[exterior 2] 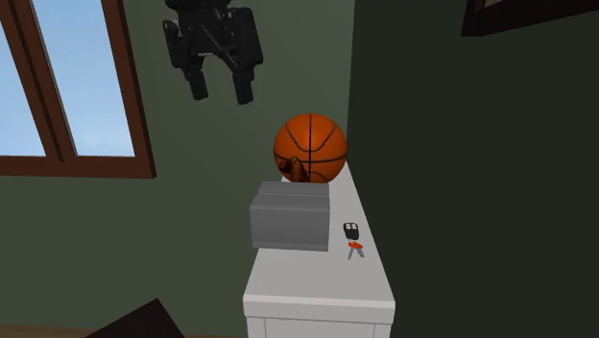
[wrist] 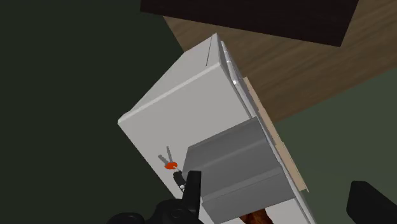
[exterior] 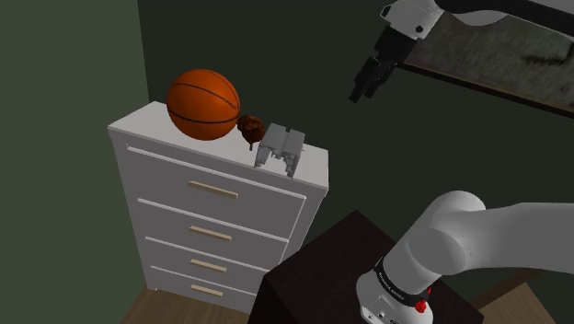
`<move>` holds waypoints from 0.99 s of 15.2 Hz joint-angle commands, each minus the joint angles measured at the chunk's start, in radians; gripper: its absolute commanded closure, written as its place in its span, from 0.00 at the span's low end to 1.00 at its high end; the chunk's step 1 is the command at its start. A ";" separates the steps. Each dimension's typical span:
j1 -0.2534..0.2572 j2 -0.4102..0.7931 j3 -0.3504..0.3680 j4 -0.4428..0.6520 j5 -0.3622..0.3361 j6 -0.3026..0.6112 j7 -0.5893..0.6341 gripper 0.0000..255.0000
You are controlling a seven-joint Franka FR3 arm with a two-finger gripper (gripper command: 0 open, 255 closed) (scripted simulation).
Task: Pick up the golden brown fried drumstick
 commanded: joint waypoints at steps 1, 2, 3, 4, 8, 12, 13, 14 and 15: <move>0.000 0.000 0.000 0.000 0.000 0.000 0.000 0.00; 0.008 0.035 0.000 0.007 0.002 0.022 -0.010 0.00; 0.016 0.071 0.001 0.016 0.005 0.044 -0.019 0.00; 0.024 0.107 0.001 0.026 0.007 0.065 -0.029 0.00; 0.053 0.255 0.005 0.077 0.018 0.139 -0.068 0.00; 0.081 0.405 0.011 0.146 0.030 0.197 -0.107 0.00; 0.088 0.442 0.013 0.166 0.032 0.209 -0.117 0.00; 0.094 0.480 0.015 0.187 0.035 0.220 -0.127 0.00; 0.100 0.518 0.018 0.209 0.038 0.230 -0.136 0.00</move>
